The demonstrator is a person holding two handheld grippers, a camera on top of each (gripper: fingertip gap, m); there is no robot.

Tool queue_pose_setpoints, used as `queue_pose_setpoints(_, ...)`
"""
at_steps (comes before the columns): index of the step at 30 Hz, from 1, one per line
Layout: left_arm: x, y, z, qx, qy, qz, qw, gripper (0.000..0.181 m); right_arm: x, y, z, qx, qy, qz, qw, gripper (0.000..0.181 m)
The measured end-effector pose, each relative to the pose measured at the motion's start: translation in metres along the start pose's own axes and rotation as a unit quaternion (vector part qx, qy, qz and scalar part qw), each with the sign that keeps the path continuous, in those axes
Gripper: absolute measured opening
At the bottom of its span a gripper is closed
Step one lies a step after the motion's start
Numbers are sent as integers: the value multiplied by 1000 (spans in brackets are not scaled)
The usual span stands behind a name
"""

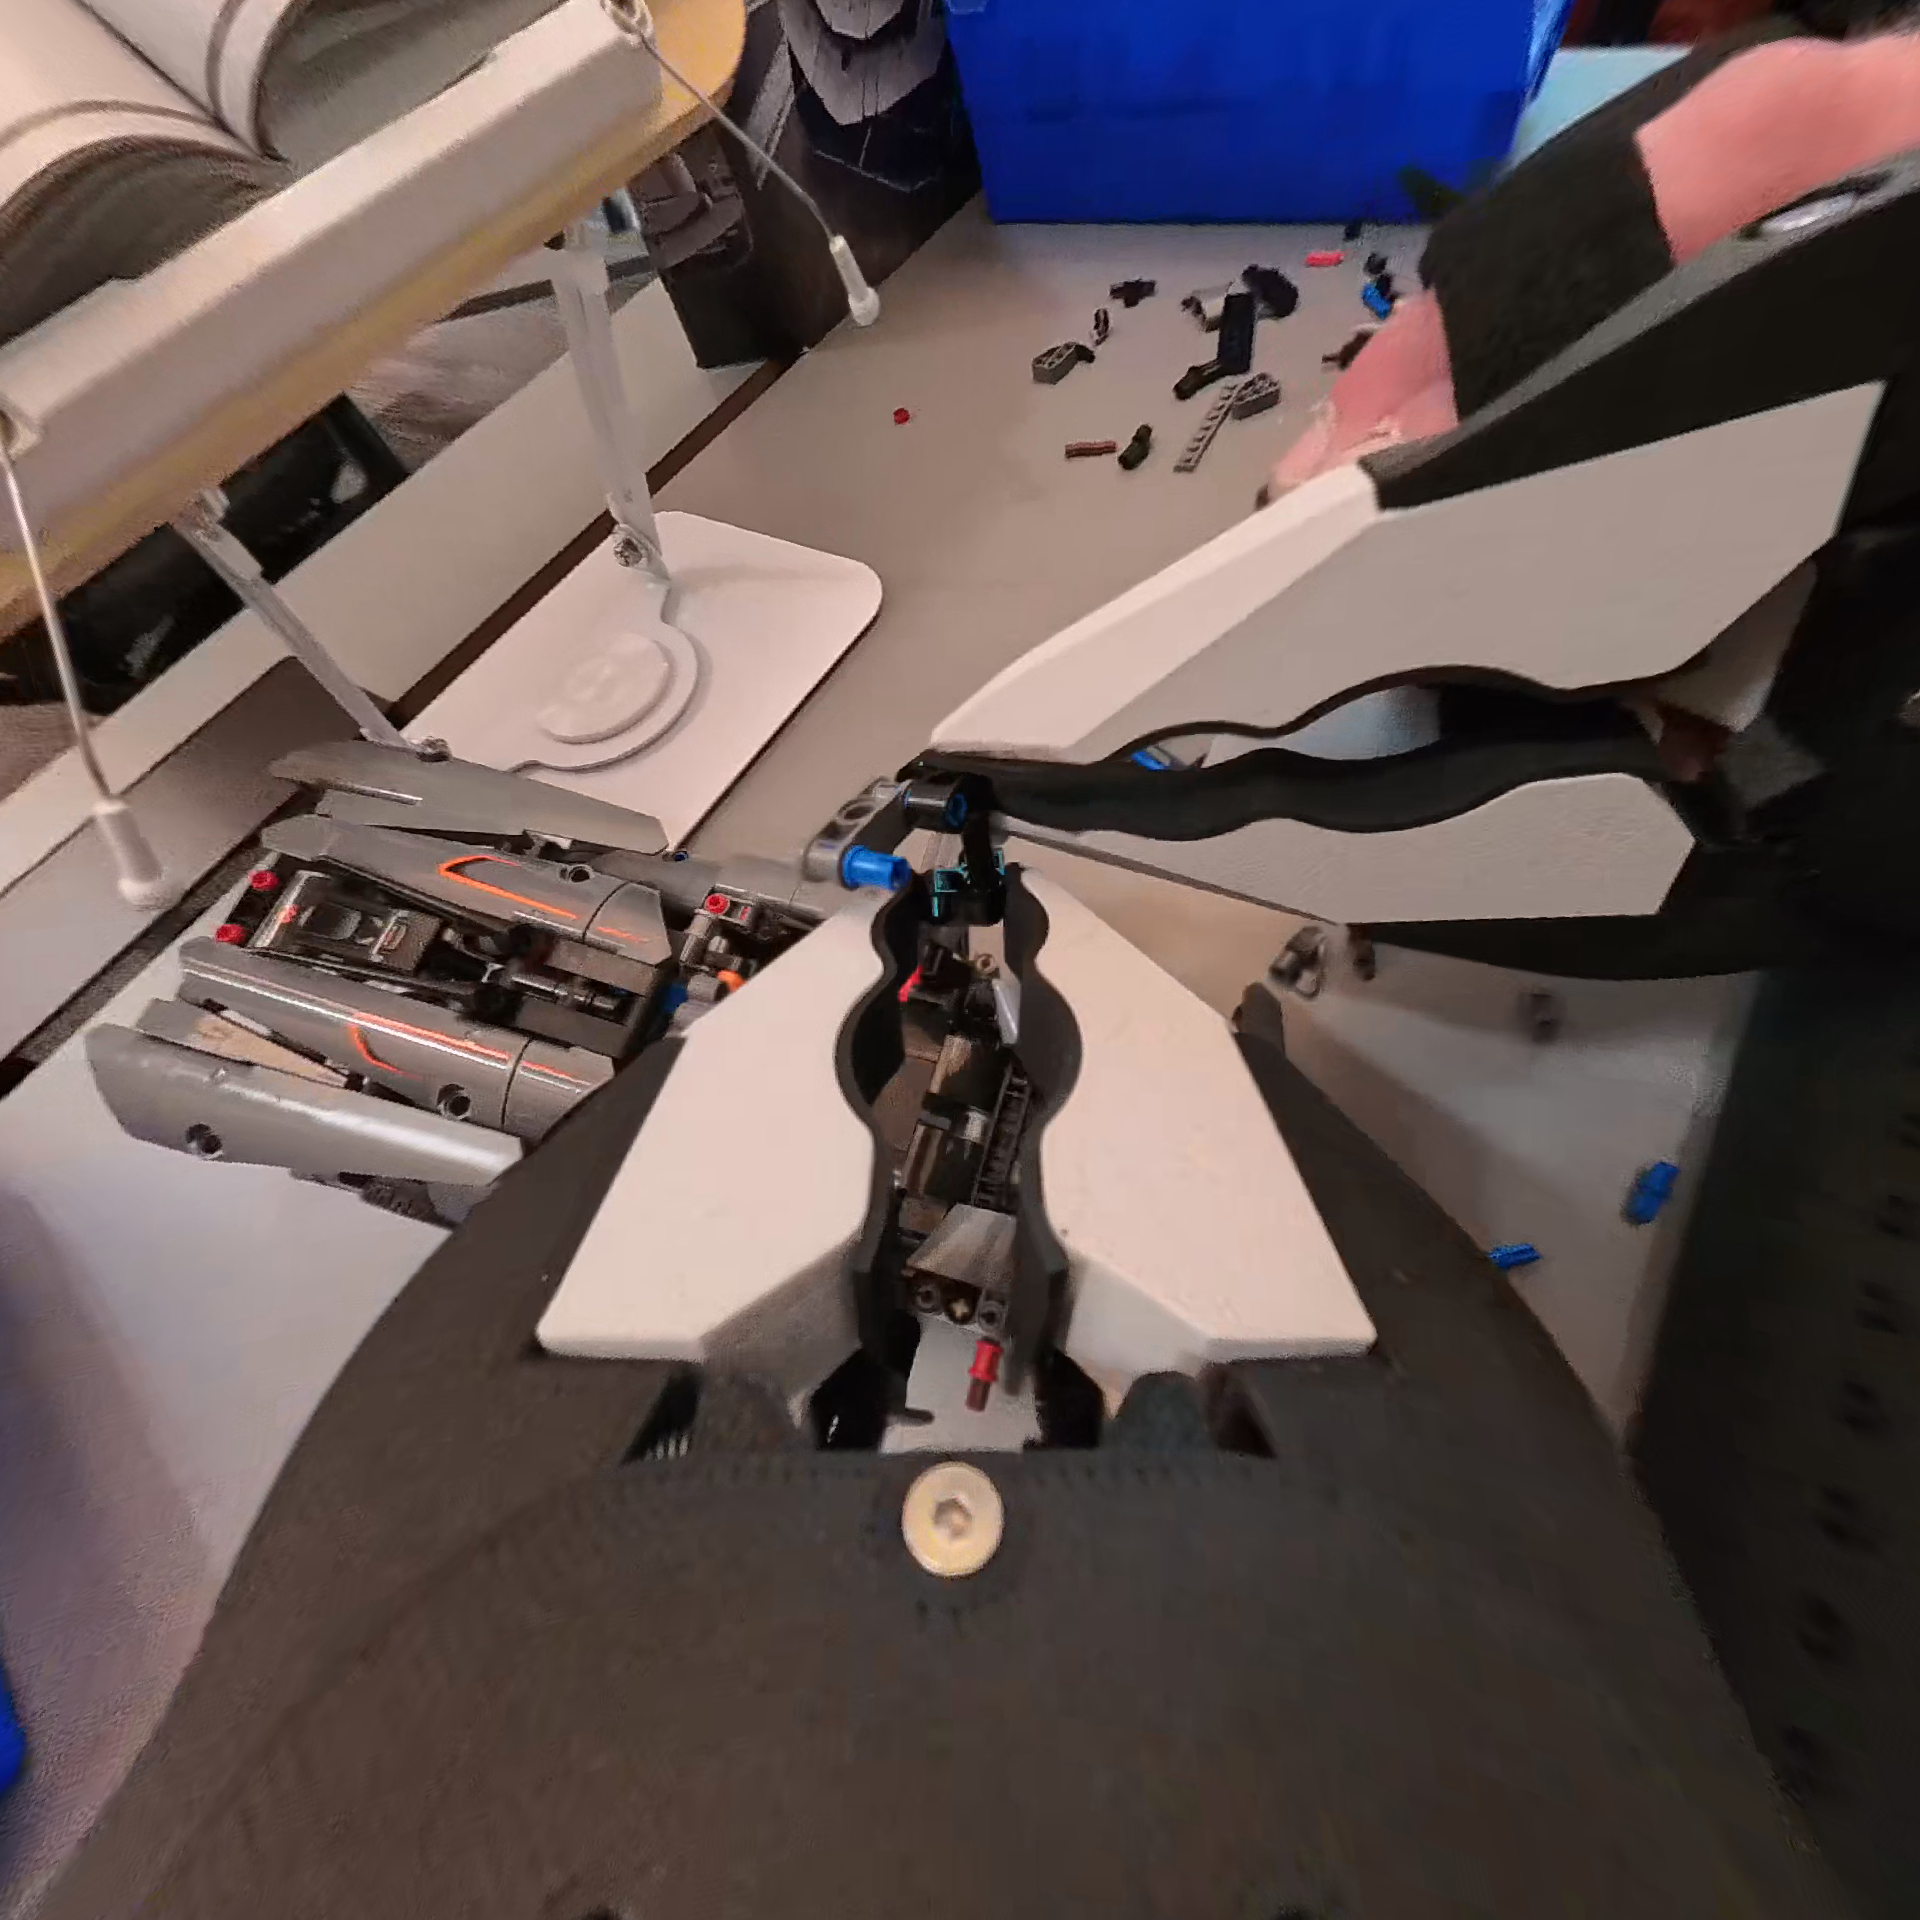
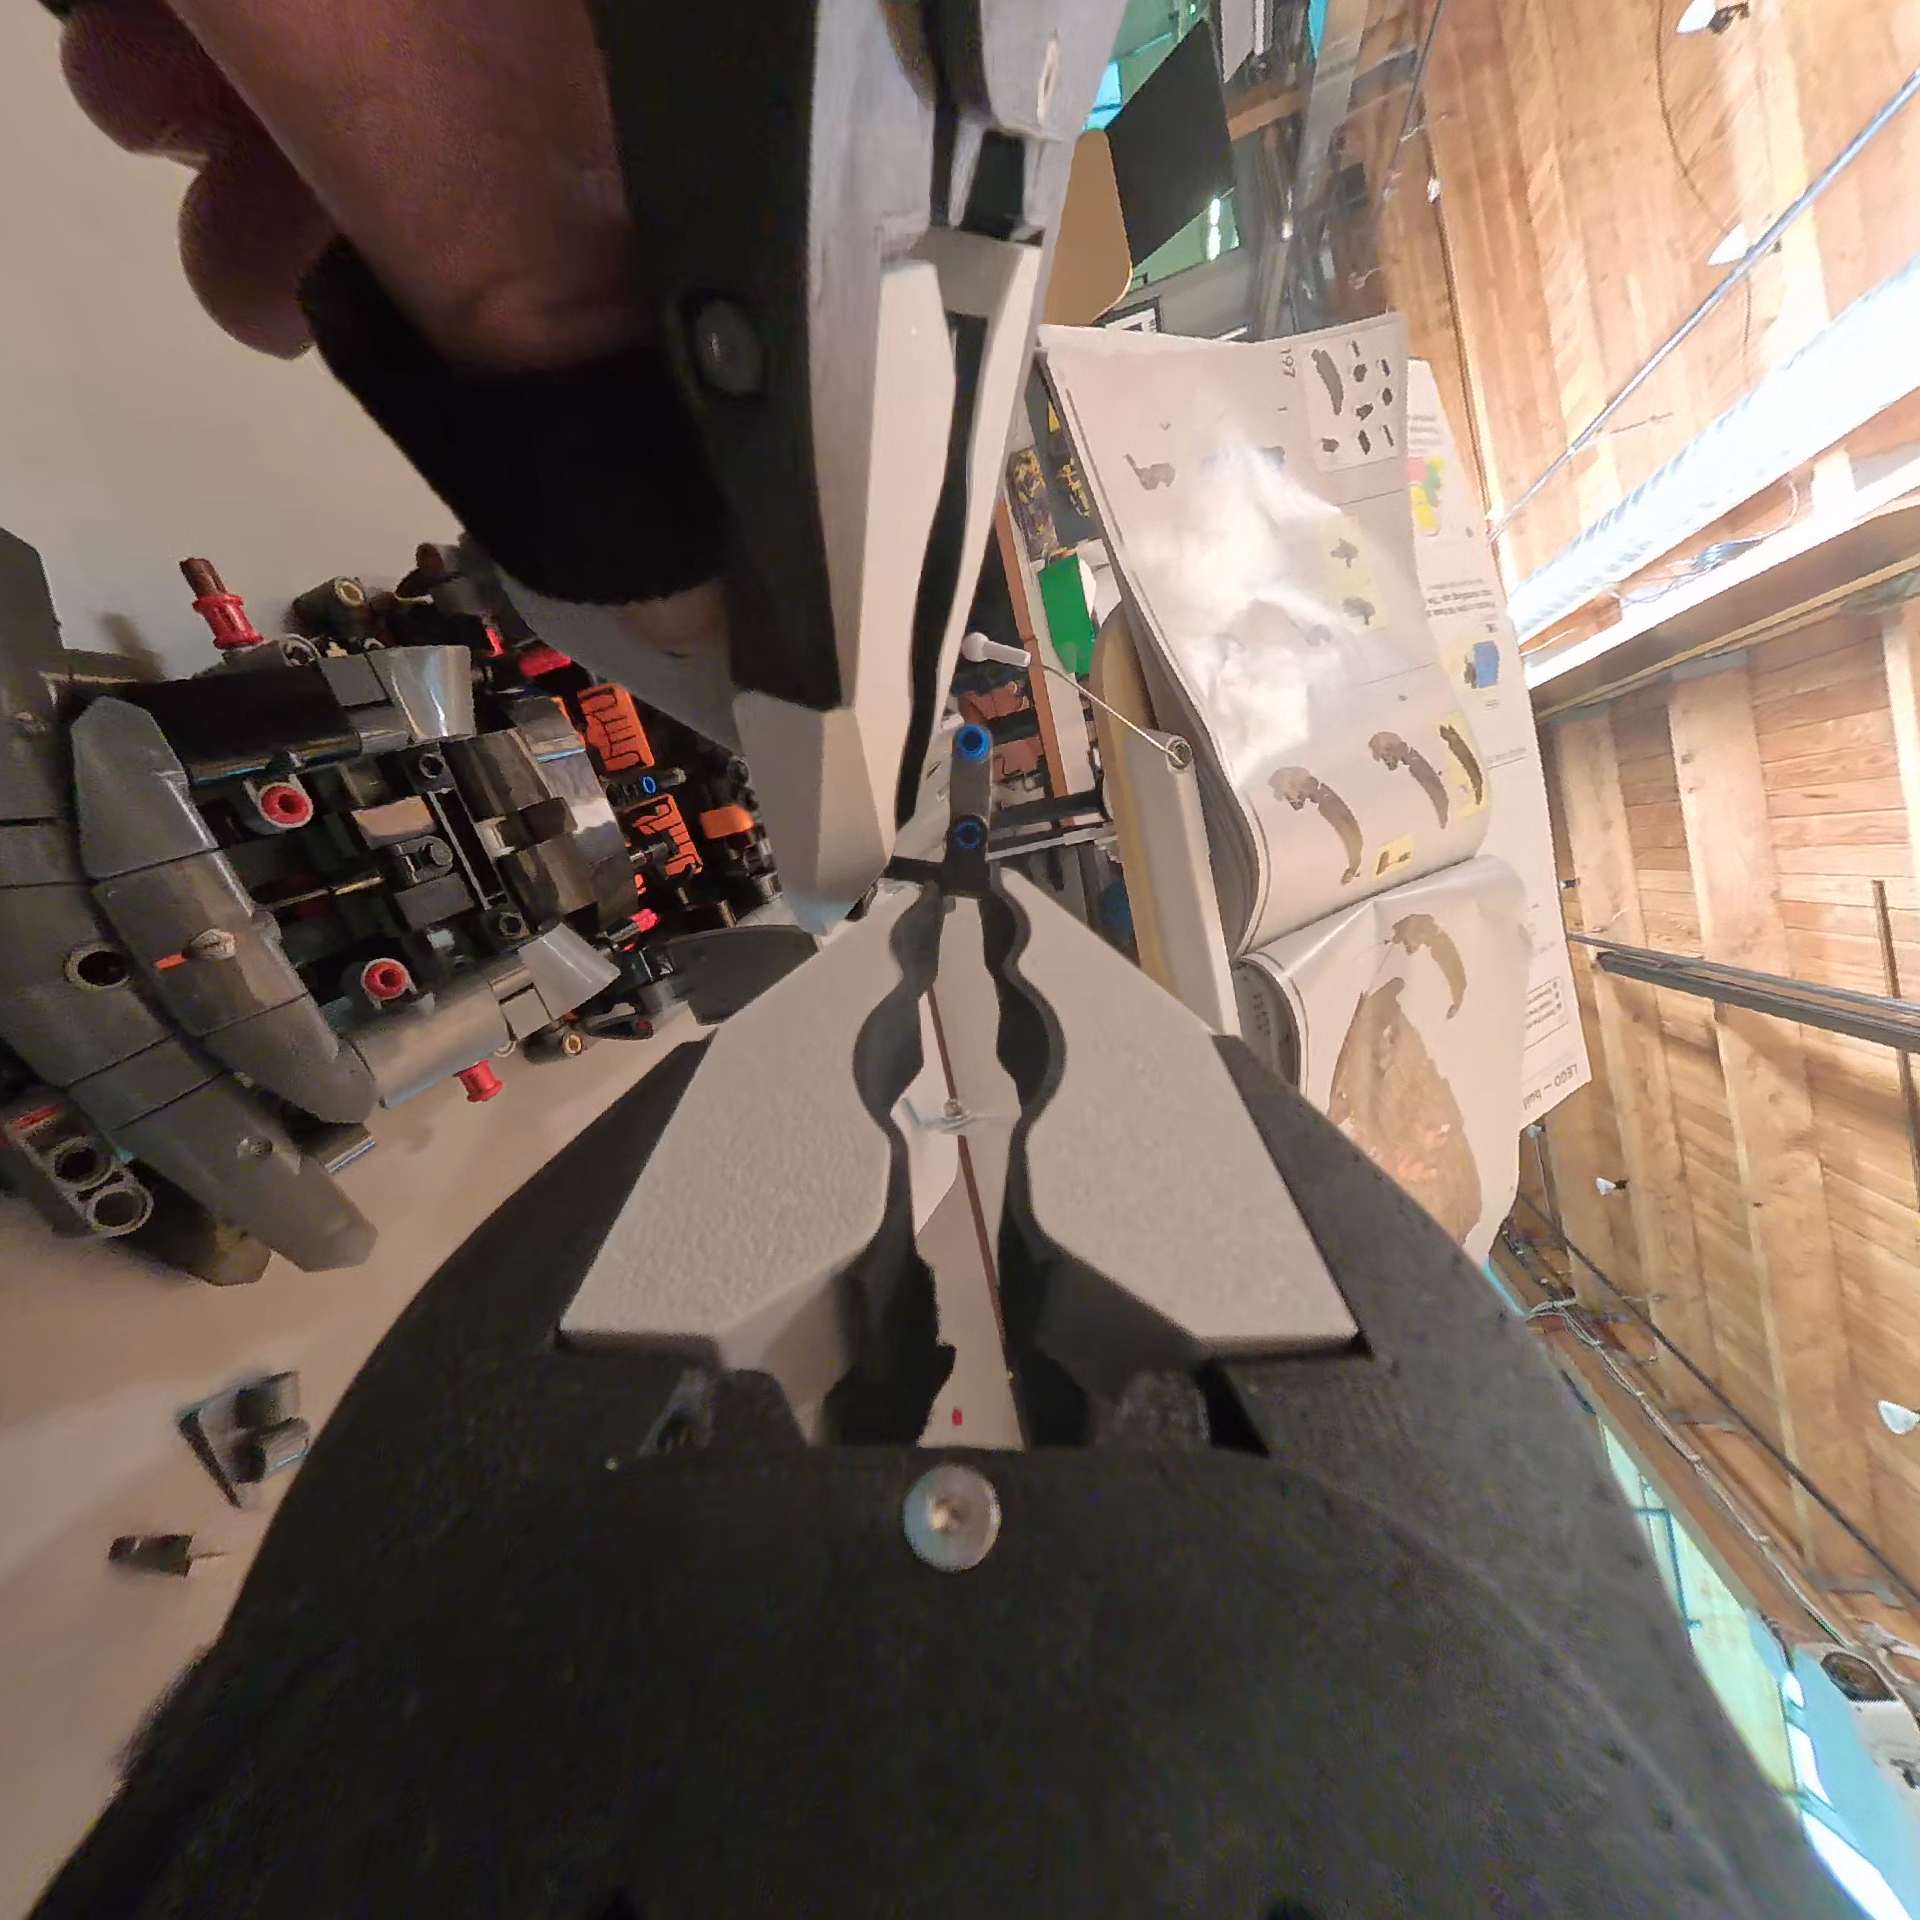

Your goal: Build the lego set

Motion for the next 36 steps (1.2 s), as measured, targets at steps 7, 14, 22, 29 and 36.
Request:
queue_pose_setpoints(7,7,-6,0,0,13,30,999,13,5,-2,8,5,17,27,999,5)
queue_pose_setpoints(14,11,-9,1,23,55,50,997,13,8,-4,12,34,28,59,997,5)
queue_pose_setpoints(22,13,-9,1,27,75,50,996,13,11,-5,12,46,31,71,996,4)
queue_pose_setpoints(29,15,-7,-2,81,131,62,986,13,12,-7,9,57,21,87,994,4)
queue_pose_setpoints(36,11,-5,-2,52,106,58,991,13,8,-3,12,24,-28,73,997,6)
Point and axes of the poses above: each gripper's, where its closed fingertips meet, x back along the fingers, y out of its underside, z = x × y across the jaws, the point moved 7 cm from there along x, back along the fingers, and after that the axes turned 8 degrees about y, right-handed, at the moved point
